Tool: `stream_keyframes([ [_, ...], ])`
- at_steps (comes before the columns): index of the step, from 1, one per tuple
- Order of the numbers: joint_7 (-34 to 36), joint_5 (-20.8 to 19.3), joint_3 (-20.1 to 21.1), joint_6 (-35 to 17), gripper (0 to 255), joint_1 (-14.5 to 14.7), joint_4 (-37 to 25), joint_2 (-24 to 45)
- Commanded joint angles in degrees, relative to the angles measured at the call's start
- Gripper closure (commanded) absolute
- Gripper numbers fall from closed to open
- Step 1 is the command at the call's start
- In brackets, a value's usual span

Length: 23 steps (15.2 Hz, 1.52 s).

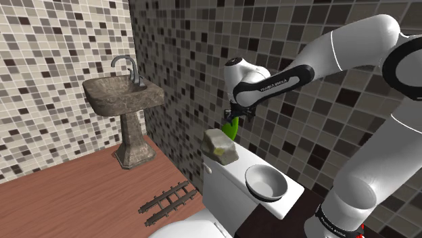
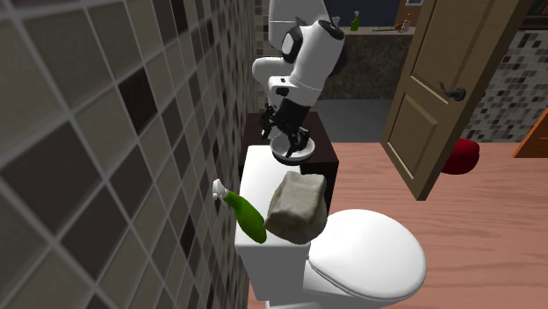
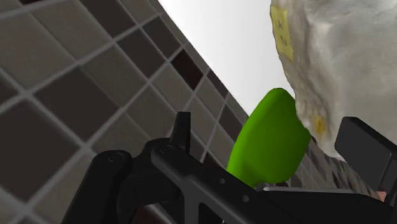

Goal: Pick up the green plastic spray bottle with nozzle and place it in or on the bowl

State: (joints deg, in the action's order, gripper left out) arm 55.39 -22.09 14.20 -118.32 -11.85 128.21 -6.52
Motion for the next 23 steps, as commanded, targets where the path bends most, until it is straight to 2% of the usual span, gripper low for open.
stream_keyframes([
  [1,5.6,-3.4,-0.1,-0.8,0,-1.1,-3.4,4.7],
  [7,20.1,-11.7,-2.0,0.4,0,-1.7,-14.9,17.2],
  [13,30.8,-16.7,-5.9,3.5,0,-1.2,-28.0,28.4],
  [23,31.9,-18.4,-7.3,-0.7,0,-2.4,-26.7,31.0],
])
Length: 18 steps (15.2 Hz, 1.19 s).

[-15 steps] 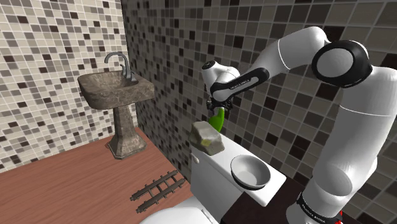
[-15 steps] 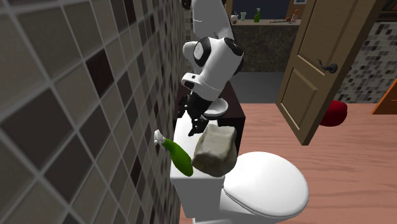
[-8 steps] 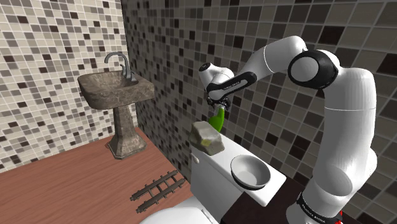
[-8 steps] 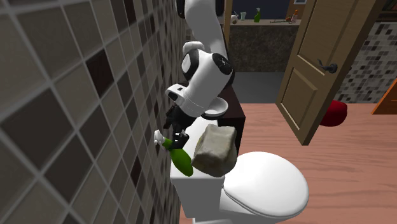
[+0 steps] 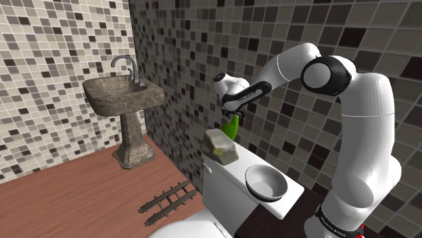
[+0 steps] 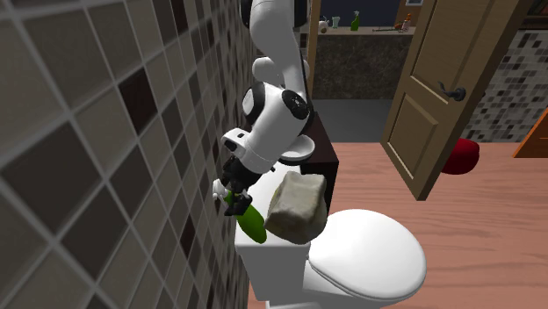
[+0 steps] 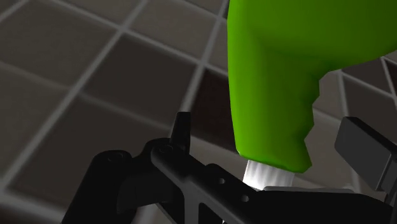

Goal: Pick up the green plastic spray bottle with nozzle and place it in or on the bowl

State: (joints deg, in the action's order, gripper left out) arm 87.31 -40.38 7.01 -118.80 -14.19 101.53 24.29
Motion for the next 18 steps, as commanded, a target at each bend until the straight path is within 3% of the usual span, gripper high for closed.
stream_keyframes([
  [1,0.0,-0.1,-0.1,-0.2,0,-0.1,0.0,0.2],
  [6,0.0,-0.1,-0.1,-0.2,0,-0.1,0.0,0.2],
  [7,0.0,-0.1,-0.1,-0.2,255,-0.1,0.0,0.2],
  [18,-0.7,0.4,0.1,0.7,255,-0.1,-0.4,-0.6],
])
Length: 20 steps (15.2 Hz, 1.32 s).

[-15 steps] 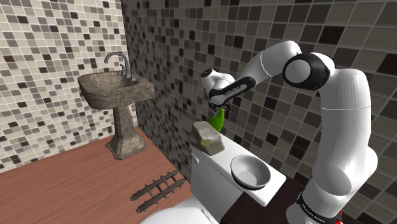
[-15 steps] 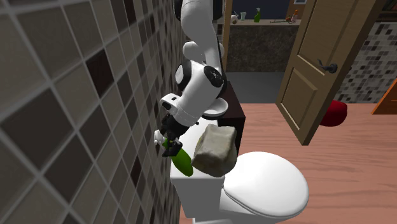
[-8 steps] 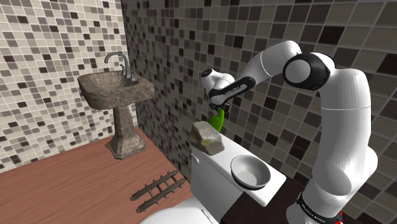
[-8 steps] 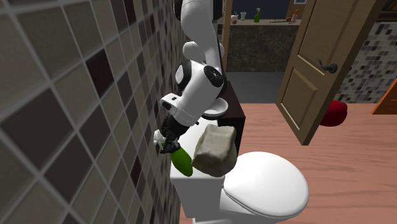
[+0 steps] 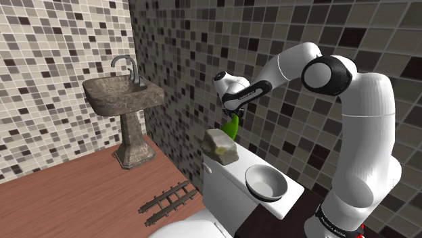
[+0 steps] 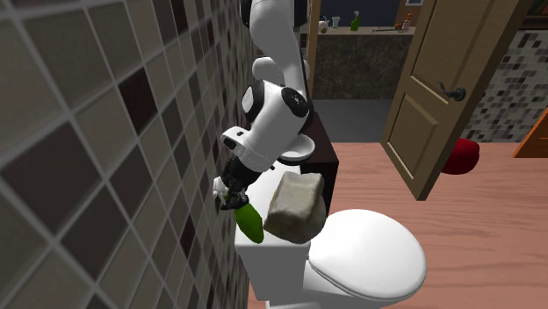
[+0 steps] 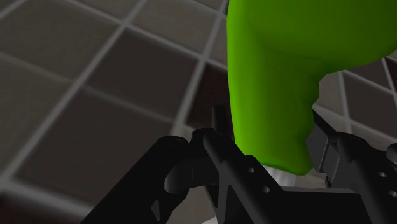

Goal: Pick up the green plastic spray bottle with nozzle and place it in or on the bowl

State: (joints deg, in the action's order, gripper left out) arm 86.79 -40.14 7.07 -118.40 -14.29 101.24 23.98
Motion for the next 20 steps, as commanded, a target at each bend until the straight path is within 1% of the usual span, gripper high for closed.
stream_keyframes([
  [1,-0.6,0.3,0.1,0.7,255,0.0,-0.3,-0.7],
  [20,-7.6,3.9,1.1,10.5,255,0.0,-6.5,-6.1],
])
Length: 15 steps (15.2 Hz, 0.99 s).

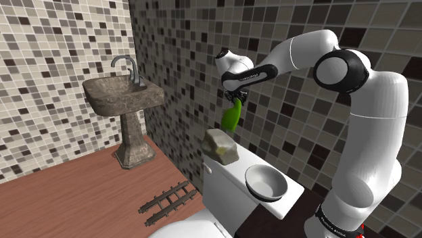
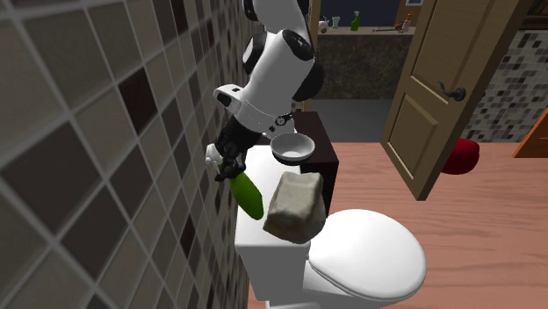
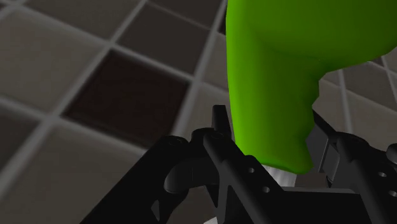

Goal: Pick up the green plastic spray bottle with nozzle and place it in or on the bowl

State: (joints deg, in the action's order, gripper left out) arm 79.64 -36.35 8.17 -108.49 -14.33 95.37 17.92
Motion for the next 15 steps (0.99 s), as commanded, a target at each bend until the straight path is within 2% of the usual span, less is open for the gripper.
stream_keyframes([
  [1,-0.8,0.3,0.1,1.2,255,0.0,-1.1,-0.3],
  [8,-3.0,1.1,0.2,4.7,255,0.2,-4.3,-1.2],
  [15,0.5,3.1,1.8,2.8,255,0.9,14.5,-16.8],
])
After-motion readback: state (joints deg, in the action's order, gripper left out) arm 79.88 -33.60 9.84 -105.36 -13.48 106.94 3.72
